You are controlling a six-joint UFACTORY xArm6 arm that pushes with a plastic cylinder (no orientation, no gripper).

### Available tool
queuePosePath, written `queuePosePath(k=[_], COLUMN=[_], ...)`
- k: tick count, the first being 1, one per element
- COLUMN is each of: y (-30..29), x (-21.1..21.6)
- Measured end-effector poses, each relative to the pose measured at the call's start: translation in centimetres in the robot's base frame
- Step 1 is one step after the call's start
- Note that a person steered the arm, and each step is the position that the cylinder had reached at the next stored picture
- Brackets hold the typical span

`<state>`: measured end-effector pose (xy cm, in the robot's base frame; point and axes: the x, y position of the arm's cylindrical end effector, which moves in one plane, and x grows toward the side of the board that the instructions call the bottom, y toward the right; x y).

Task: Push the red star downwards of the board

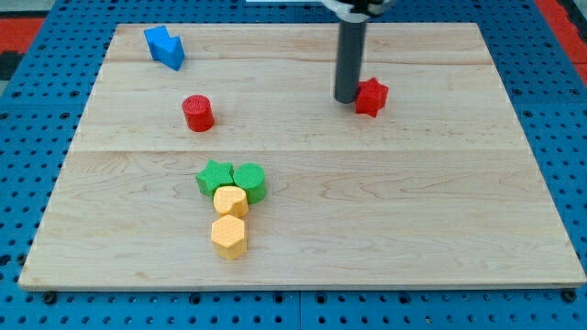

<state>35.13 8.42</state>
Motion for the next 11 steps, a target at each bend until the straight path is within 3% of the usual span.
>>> queuePosePath(k=[3,5,6,8,9,11], y=[4.3,3.7,0.2,4.2,5.1,7.9], x=[2.9,2.8,2.3,-4.9,-4.9,-0.7])
